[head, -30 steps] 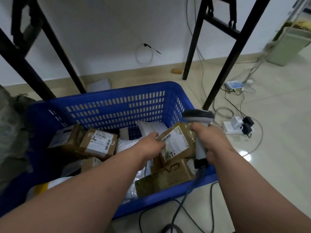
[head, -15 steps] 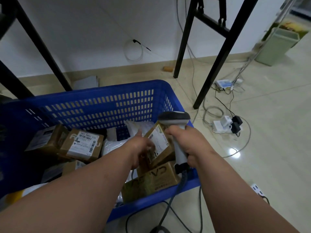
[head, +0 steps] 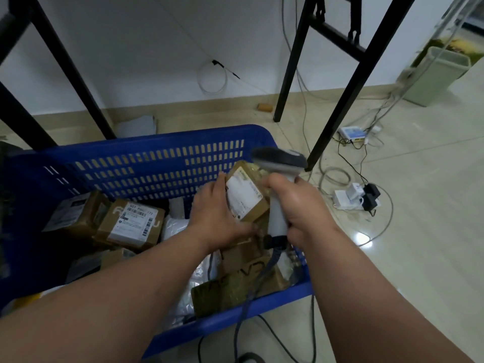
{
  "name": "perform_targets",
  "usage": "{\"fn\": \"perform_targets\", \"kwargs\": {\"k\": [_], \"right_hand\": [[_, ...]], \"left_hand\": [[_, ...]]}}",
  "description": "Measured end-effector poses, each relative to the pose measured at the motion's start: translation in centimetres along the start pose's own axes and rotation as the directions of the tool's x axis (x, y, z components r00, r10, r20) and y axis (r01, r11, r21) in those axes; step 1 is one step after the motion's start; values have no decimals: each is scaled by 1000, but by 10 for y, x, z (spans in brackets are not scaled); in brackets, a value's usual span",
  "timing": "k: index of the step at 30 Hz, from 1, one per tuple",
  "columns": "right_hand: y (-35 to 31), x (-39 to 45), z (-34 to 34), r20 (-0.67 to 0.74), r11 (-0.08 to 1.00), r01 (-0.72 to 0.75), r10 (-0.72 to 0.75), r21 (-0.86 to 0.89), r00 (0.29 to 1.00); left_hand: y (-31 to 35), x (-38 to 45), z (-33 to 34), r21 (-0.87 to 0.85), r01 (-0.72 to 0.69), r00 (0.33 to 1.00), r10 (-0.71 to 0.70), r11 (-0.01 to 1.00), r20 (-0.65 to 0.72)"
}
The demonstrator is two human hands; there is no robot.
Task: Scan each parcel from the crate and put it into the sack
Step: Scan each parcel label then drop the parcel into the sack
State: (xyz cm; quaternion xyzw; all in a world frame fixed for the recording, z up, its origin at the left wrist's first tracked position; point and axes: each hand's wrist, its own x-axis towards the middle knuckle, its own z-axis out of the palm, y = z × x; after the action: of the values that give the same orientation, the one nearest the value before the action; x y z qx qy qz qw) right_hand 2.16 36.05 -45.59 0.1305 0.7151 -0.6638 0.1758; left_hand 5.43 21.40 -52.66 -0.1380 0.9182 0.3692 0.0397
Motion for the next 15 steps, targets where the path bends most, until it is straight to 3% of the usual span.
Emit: {"fn": "perform_targets", "kwargs": {"k": [3, 7, 11, 15], "right_hand": [[-11, 0, 4, -57, 992, 35, -28, 125, 998], [-16, -16, 25, 6, 978, -18, 18, 207, 1000], [-21, -50, 61, 176, 960, -54, 5, 274, 984], [-36, -79, 79, 233, 959, -21, -47, 284, 971]], "left_hand": [[0, -5, -34, -31, 104, 989, -106, 994, -106], [3, -22, -87, -213, 255, 931, -299, 943, -209], [4, -63, -131, -382, 248, 947, -305, 891, -98], [-11, -108, -174, -591, 195, 970, -244, 783, -4]]}}
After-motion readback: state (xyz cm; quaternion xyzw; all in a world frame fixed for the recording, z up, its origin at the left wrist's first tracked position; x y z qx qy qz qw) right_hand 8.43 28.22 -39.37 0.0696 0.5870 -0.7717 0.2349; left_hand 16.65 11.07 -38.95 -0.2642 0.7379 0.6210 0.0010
